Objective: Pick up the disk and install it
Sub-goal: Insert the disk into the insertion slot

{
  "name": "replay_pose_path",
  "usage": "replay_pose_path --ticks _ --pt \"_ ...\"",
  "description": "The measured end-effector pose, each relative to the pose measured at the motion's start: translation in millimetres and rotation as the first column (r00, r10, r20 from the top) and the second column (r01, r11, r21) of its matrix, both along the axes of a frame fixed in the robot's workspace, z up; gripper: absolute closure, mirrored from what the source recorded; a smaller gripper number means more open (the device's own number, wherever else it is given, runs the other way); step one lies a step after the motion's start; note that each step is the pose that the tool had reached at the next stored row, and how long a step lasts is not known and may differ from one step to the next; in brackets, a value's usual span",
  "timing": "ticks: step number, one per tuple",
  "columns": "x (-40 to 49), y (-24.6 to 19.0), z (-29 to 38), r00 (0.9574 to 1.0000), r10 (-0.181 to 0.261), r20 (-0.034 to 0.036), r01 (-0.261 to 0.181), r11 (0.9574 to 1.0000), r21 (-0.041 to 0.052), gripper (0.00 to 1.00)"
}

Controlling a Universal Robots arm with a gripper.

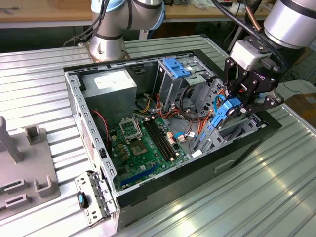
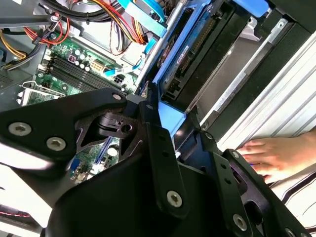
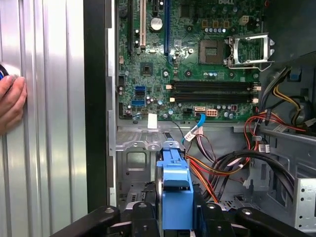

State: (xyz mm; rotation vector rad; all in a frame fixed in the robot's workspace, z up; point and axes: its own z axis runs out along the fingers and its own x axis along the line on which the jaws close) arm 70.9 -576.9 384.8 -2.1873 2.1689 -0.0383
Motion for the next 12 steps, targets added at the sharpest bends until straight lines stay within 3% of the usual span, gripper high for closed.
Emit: replay_pose_path --ticks 2,4,8,10,12 --pt "0.0 0.0 -0.1 1.0 0.0 0.0 0.0 1.0 0.0001 0.62" --pt "0.0 0.0 -0.2 1.0 0.0 0.0 0.0 1.0 0.0002 0.5" --pt "0.5 0.0 -0.2 1.0 0.0 0.0 0.0 1.0 0.0002 0.5" --pt "4.7 -0.1 -0.6 1.0 0.0 0.0 0.0 1.0 0.0004 0.5" --pt "16.7 0.1 -1.5 1.0 0.0 0.0 0.0 1.0 0.0004 0.5"
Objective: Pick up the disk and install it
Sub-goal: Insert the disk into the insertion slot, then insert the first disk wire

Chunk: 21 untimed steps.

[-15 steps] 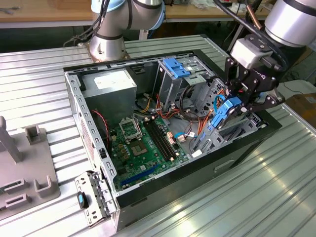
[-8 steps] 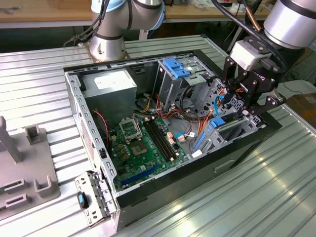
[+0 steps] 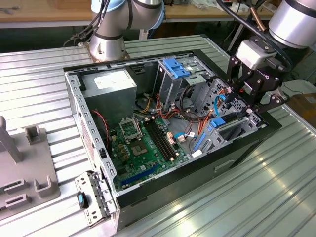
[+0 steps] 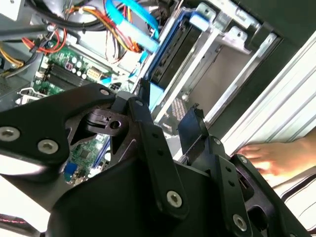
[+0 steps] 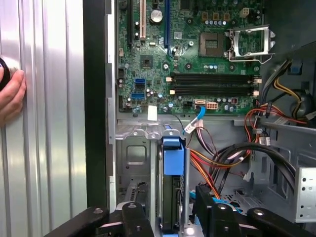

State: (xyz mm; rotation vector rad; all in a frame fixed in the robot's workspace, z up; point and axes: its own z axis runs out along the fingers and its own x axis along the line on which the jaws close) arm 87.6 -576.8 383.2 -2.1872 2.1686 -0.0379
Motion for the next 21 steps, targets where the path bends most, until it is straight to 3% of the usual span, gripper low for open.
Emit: replay_pose_path --ticks 4,6,21 --pt "2.1 7.6 -7.1 1.0 0.0 -0.0001 0.0 1.0 -0.0001 0.5" --pt "2.0 8.2 -11.1 1.0 -0.001 -0.0003 0.001 1.0 -0.0005 0.5" --pt "3.1 8.7 -12.2 1.0 -0.001 -0.0006 0.001 1.0 -0.0003 0.5"
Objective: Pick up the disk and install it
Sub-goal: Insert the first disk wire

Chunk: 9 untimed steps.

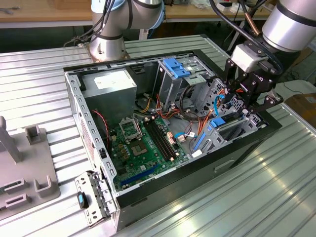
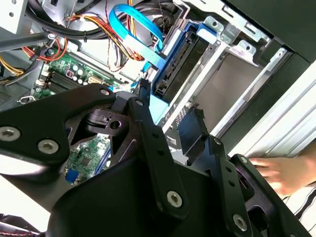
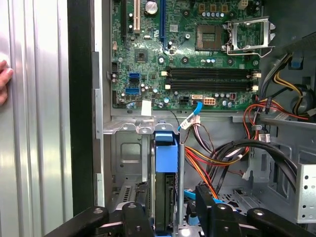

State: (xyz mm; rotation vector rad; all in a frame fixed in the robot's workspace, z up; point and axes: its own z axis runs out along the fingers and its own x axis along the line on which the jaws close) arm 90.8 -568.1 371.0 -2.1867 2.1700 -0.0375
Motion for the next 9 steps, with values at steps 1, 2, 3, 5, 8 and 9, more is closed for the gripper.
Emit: replay_pose_path --ticks 1,2,3,5,8,9 --pt "2.1 1.0 0.3 1.0 0.0 -0.0001 0.0 1.0 -0.0006 0.5" --pt "3.5 2.9 0.2 1.0 0.0 -0.0002 0.0 1.0 -0.0004 0.5" --pt "5.2 4.3 0.2 1.0 0.0 -0.0007 0.0 1.0 -0.0004 0.5" --pt "13.6 7.5 0.2 1.0 0.0 -0.0024 0.0 1.0 -0.0004 0.5" --pt "29.9 14.0 0.2 1.0 0.001 -0.004 -0.001 1.0 -0.0004 0.5" --pt "36.1 15.6 0.2 1.0 0.003 -0.0042 -0.003 1.0 -0.0004 0.5"
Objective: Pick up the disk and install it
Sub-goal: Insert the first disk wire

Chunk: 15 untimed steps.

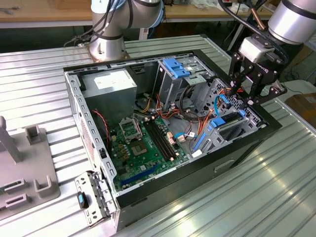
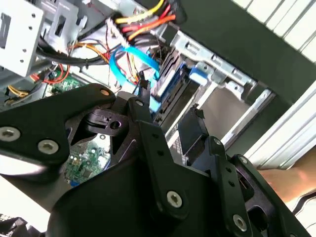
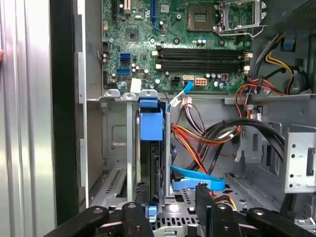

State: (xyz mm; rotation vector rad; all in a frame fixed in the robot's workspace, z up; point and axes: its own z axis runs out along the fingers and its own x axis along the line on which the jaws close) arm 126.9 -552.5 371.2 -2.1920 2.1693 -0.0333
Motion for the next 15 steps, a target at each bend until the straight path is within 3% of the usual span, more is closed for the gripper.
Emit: replay_pose_path --ticks 3,6,7,11,13,15 --pt "11.5 2.7 0.0 0.9999 0.011 -0.0002 -0.011 0.9999 0.0 0.5" --pt "14.0 2.9 0.0 0.9973 0.073 -0.0002 -0.073 0.9973 0.0 0.5" --pt "19.0 2.9 0.0 0.9957 0.092 -0.0006 -0.092 0.9957 0.0001 0.5" --pt "29.6 3.0 -0.1 0.9939 0.11 -0.0007 -0.11 0.9939 0.0002 0.5" --pt "32.1 3.0 -0.4 0.9853 0.171 -0.0007 -0.171 0.9853 0.0002 0.5" --pt "32.2 3.0 -1.2 0.9693 0.246 -0.0007 -0.246 0.9693 0.0001 0.5"
